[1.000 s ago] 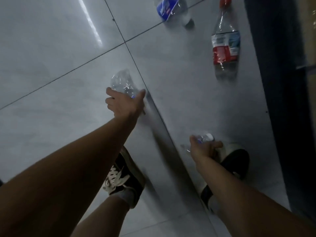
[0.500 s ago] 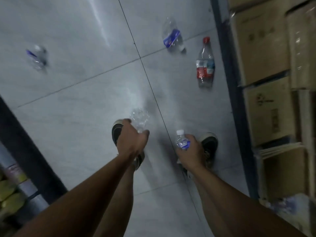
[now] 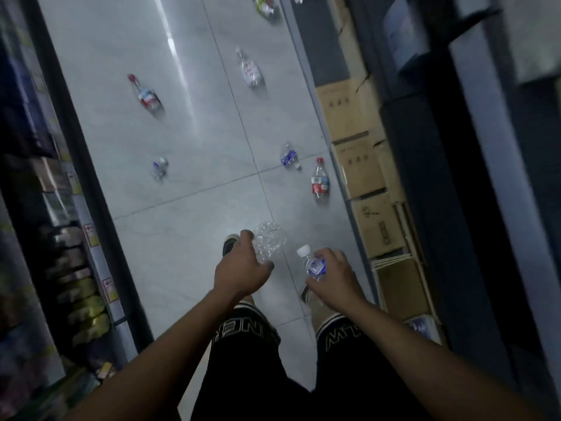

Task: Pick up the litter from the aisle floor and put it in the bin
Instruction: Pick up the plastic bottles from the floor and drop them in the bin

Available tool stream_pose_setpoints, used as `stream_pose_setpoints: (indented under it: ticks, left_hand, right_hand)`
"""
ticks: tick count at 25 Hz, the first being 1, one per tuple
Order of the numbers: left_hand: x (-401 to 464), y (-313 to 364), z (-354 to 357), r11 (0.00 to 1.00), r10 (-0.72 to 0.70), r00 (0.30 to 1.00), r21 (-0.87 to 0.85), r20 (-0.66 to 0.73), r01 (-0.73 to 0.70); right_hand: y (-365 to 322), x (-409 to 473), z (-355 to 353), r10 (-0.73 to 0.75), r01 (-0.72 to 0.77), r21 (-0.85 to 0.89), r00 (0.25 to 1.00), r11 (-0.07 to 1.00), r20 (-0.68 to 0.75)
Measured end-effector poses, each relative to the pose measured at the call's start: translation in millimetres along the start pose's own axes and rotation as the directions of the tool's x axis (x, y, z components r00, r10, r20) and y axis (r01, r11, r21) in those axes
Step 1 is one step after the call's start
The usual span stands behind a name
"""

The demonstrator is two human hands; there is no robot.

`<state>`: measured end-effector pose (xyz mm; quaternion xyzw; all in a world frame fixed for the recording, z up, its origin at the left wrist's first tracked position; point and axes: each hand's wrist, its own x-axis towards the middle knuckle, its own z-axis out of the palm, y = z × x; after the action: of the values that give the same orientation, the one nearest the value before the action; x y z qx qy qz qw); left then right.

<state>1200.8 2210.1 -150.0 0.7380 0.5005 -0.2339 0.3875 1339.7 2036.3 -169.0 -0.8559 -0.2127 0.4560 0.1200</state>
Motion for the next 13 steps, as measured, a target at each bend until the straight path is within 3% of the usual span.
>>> stream_pose_setpoints:
  ticks: [6,13]
  left_hand:
    - [-75,-7,-74,0.981,0.189,0.982,0.050,-0.007,-0.189]
    - [-94,-33,-129,0.853,0.389,0.900,0.292,0.195,-0.432]
  right_hand:
    - [-35,-110,-47,-0.018,0.015,-0.022,0.989,1.000,-0.147]
    - [-44,-217,10,0.246,-0.168,0.231,0.895,0.958,-0.371]
